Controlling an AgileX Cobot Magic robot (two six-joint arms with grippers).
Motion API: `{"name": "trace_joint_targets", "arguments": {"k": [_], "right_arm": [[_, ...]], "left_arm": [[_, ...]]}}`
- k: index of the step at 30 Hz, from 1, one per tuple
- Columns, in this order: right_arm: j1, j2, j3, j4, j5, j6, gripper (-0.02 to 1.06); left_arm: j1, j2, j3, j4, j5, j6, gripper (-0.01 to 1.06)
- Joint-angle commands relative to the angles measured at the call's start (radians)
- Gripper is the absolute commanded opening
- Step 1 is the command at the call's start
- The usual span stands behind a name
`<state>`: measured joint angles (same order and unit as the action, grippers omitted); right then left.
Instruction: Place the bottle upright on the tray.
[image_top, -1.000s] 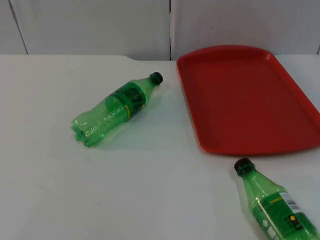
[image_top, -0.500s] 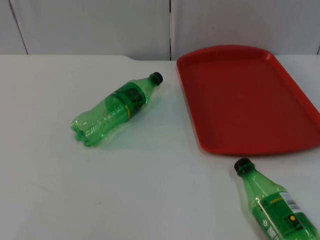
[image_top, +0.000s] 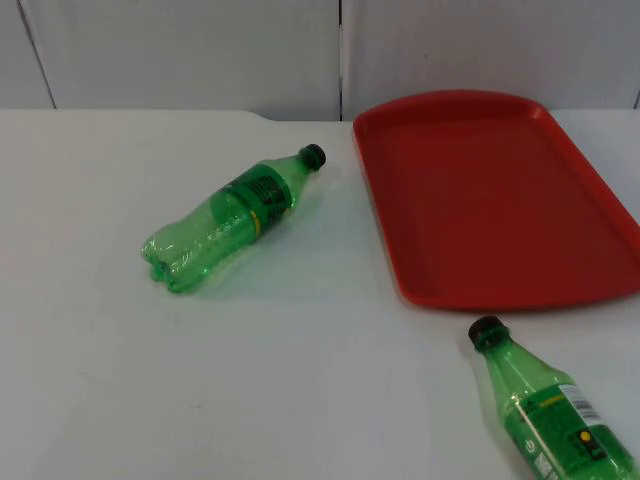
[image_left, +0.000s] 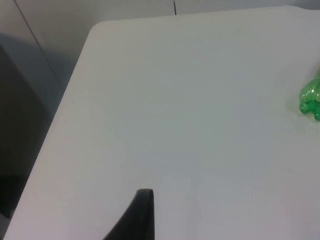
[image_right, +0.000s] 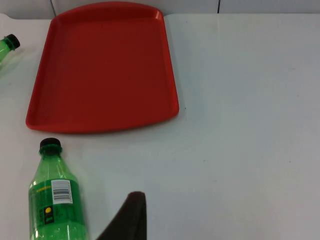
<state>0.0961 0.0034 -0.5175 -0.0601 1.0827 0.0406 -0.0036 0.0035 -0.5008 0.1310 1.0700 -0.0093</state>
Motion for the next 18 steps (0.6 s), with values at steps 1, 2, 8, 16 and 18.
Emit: {"name": "trace_joint_targets", "arguments": {"k": [1,2,8,16,18], "right_arm": [[-0.006,-0.003,0.002,0.003,-0.004,-0.003,1.05],[-0.006,-0.003,0.002,0.003,-0.004,-0.003,1.05],[-0.006,-0.003,0.002,0.003,-0.004,-0.003,1.05],[-0.006,-0.003,0.002,0.003,-0.004,-0.003,1.05],[-0.006,-0.003,0.002,0.003,-0.004,-0.003,1.05]], "left_arm": [[0.002,-0.004,0.007,-0.011,0.001,-0.015,1.05],[0.002,-0.004,0.007,-0.011,0.001,-0.015,1.05],[0.002,-0.004,0.007,-0.026,0.002,-0.019,1.05],[0.002,-0.004,0.003,-0.068,0.009,-0.019,1.05],[0.002,0.029,-0.021,-0.088,0.013,-0.019,1.05]]}}
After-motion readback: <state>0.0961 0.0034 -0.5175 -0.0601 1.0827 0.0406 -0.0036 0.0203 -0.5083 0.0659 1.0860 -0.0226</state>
